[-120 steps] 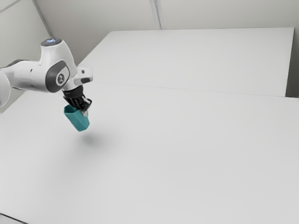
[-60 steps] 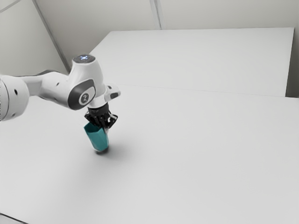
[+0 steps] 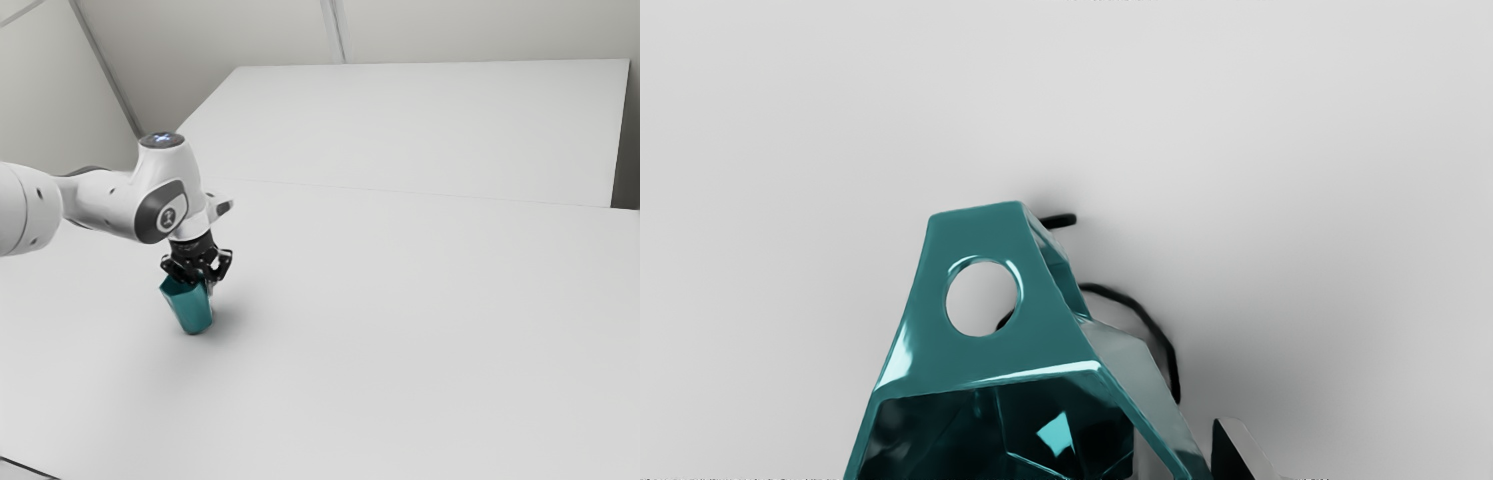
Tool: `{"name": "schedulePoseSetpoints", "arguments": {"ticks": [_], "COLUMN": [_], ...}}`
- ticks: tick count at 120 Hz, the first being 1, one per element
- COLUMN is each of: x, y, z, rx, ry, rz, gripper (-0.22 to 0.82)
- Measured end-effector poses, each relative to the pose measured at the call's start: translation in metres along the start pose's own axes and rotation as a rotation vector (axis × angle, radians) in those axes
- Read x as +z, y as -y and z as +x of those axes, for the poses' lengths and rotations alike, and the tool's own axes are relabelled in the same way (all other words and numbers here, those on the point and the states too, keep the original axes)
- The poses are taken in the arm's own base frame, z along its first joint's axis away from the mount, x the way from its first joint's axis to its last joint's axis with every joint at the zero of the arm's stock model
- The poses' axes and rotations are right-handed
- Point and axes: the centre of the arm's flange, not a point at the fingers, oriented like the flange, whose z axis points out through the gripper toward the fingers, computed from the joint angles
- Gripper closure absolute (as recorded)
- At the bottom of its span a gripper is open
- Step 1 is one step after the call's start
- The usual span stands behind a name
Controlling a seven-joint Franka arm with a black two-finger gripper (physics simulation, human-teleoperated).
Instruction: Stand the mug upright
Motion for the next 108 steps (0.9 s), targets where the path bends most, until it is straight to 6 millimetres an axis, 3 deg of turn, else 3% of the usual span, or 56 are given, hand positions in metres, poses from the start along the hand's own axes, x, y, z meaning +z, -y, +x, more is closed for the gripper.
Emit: {"name": "schedulePoseSetpoints", "arguments": {"ticks": [18,38,61,91,108], "x": [-0.013,-0.048,-0.098,-0.166,-0.206], "y": [-0.004,0.004,0.006,-0.035,-0.041], "z": [-0.002,-0.004,-0.006,-0.013,-0.012], "rx": [-0.023,-0.059,-0.082,0.021,0.077], "ry": [-0.020,-0.053,-0.098,-0.172,-0.199], "rz": [-0.012,-0.021,-0.036,-0.068,-0.073], "gripper": [0.33,0.15,0.06,0.02,0.01]}}
